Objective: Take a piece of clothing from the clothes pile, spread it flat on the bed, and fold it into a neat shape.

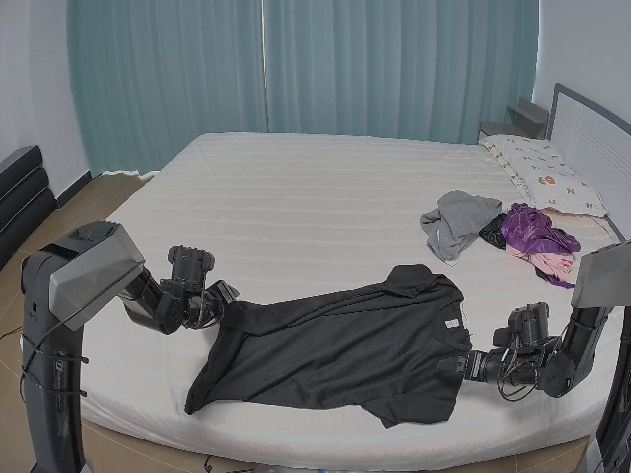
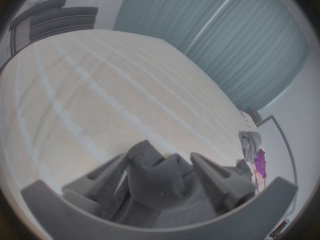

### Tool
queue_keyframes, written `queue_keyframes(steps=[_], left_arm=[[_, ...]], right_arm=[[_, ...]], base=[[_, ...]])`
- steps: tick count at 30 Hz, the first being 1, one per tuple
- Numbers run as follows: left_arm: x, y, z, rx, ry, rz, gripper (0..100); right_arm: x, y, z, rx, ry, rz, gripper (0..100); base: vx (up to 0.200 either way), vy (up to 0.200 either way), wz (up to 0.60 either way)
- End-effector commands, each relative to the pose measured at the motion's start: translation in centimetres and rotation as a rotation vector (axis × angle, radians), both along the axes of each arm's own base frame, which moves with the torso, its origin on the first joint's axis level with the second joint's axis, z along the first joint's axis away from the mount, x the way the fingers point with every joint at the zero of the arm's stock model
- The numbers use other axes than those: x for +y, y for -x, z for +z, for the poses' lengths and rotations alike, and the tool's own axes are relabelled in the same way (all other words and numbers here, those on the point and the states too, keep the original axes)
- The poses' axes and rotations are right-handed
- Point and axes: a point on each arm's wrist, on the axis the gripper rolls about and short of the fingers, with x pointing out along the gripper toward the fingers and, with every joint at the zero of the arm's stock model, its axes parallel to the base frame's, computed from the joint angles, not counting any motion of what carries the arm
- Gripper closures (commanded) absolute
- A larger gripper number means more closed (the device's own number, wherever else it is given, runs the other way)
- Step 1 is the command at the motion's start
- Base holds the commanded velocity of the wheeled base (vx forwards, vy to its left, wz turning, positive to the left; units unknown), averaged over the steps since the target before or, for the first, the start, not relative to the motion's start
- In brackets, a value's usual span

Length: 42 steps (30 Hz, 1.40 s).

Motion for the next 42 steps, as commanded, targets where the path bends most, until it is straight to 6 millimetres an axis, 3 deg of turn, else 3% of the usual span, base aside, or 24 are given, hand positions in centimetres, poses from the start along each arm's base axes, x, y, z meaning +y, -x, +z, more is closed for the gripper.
queue_keyframes(steps=[1, 8, 11, 13, 18, 19, 21, 25, 31, 37, 42], left_arm=[[-0.4, -2.0, -0.9, -0.024, 0.02, 0.024, 100], [1.1, -4.4, 1.6, -0.148, 0.046, 0.11, 100], [1.8, -5.4, 2.5, -0.193, 0.151, 0.205, 100], [2.8, -6.0, 2.0, -0.206, 0.236, 0.274, 100], [4.7, -7.0, 1.8, -0.234, 0.264, 0.32, 100], [4.7, -7.0, 1.8, -0.234, 0.264, 0.32, 100], [5.2, -7.3, 1.3, -0.233, 0.261, 0.332, 100], [6.1, -7.5, 1.5, -0.251, 0.263, 0.35, 100], [6.4, -7.6, 1.2, -0.246, 0.259, 0.356, 100], [6.4, -7.5, 1.2, -0.238, 0.258, 0.356, 100], [6.3, -7.5, 1.1, -0.236, 0.258, 0.354, 100]], right_arm=[[0.0, 0.0, 0.1, -0.004, -0.003, 0.002, 0], [0.4, -0.9, 0.0, -0.056, -0.015, 0.0, 0], [0.6, -1.9, 0.1, -0.089, -0.031, -0.022, 0], [0.8, -2.8, 0.0, -0.103, -0.045, -0.04, 0], [1.4, -6.5, -0.6, -0.158, -0.085, -0.096, 0], [1.4, -6.5, -0.6, -0.158, -0.085, -0.096, 0], [1.8, -8.9, -0.7, -0.208, -0.064, -0.131, 0], [2.4, -11.9, -0.9, -0.23, -0.027, -0.171, 0], [2.9, -16.4, -1.1, -0.221, 0.008, -0.193, 0], [2.1, -19.8, -2.6, -0.259, 0.107, -0.22, 0], [0.9, -21.8, -1.8, -0.332, 0.137, -0.212, 0]], base=[[0.0, 0.0, 0.0], [0.0, 0.0, 0.0], [0.0, 0.0, 0.0], [0.0, 0.0, 0.0], [0.0, 0.0, 0.0], [0.0, 0.0, 0.0], [0.0, 0.0, 0.0], [0.0, 0.0, 0.0], [0.0, 0.0, 0.0], [0.0, 0.0, 0.0], [0.0, 0.0, 0.0]])
